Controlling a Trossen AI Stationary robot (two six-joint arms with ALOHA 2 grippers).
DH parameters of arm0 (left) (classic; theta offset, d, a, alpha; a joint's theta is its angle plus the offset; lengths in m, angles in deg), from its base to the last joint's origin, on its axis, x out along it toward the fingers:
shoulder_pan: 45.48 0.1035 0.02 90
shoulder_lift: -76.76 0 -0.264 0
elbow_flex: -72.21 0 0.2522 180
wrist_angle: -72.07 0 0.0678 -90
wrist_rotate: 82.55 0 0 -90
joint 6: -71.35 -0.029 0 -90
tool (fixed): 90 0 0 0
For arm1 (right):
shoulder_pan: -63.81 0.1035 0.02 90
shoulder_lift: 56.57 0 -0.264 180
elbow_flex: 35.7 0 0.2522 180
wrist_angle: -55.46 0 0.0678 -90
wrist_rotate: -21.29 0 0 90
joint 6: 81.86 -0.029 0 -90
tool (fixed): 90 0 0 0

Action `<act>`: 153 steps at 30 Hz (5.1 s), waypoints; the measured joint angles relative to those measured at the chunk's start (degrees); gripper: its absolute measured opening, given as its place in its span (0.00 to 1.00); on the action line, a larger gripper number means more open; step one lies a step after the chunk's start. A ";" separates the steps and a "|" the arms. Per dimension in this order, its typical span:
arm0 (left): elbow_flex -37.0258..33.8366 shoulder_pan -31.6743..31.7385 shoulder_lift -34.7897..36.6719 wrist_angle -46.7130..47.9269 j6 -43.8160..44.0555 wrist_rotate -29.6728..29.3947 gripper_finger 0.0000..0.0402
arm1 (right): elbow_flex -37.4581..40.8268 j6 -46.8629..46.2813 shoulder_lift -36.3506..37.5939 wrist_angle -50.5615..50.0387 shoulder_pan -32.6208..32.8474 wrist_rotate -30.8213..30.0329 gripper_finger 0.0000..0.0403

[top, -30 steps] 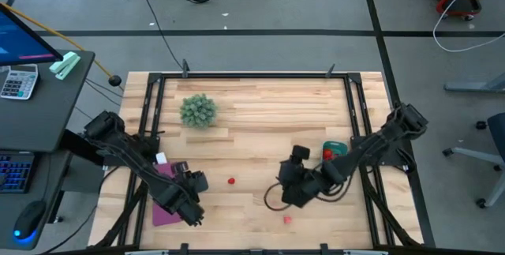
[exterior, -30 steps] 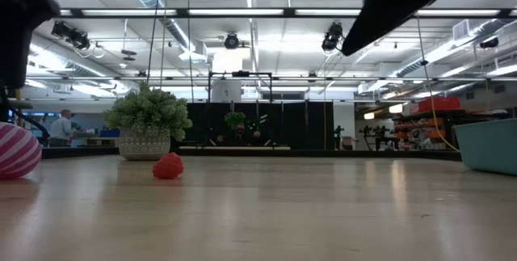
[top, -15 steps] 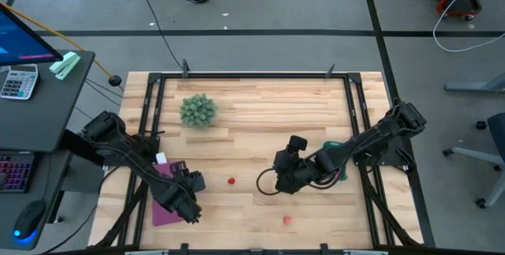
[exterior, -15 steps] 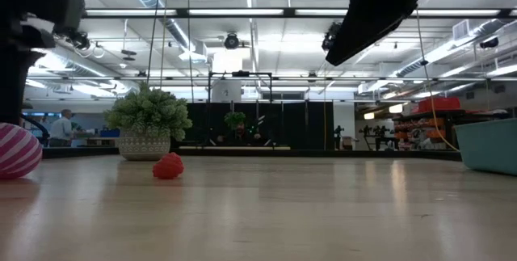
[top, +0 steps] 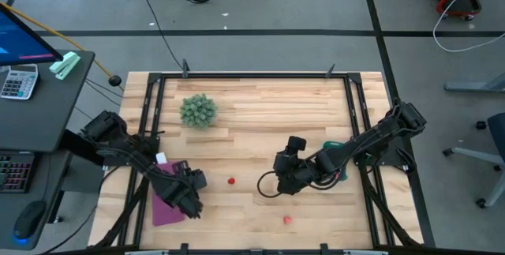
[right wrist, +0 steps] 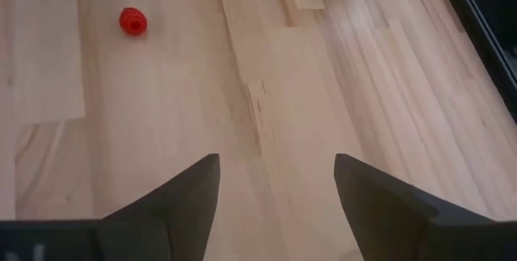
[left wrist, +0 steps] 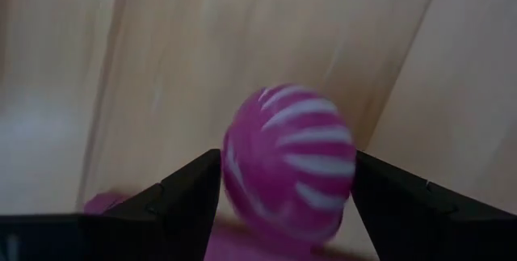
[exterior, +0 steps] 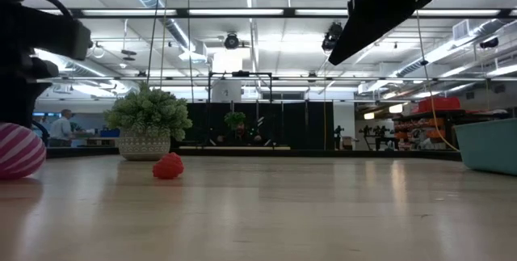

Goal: Pick and placing Produce into tupperware
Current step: Put the purple onion into the green bin, then put the pink peach into the green bin

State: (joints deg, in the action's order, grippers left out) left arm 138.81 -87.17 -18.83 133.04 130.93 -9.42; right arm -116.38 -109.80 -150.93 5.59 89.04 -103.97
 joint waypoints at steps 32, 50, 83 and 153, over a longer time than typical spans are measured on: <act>8.52 5.02 0.00 -5.26 -8.96 -0.39 0.52 | 0.00 -0.43 24.85 -1.50 3.88 0.59 0.63; 22.94 32.29 -0.46 -51.08 -56.02 1.76 0.50 | -0.02 5.26 42.22 -1.60 4.53 -0.96 0.63; 70.26 37.83 -55.77 -63.09 -49.69 22.54 0.49 | -0.02 3.49 40.52 -1.77 1.77 -10.59 0.63; 71.12 30.89 -0.48 29.47 -52.54 -3.22 0.51 | 0.11 -54.19 4.19 3.26 20.31 1.86 0.63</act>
State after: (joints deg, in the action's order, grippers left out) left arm 209.93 -56.28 -19.30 162.51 78.39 -12.64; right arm -116.27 -163.98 -146.74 8.84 109.35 -102.10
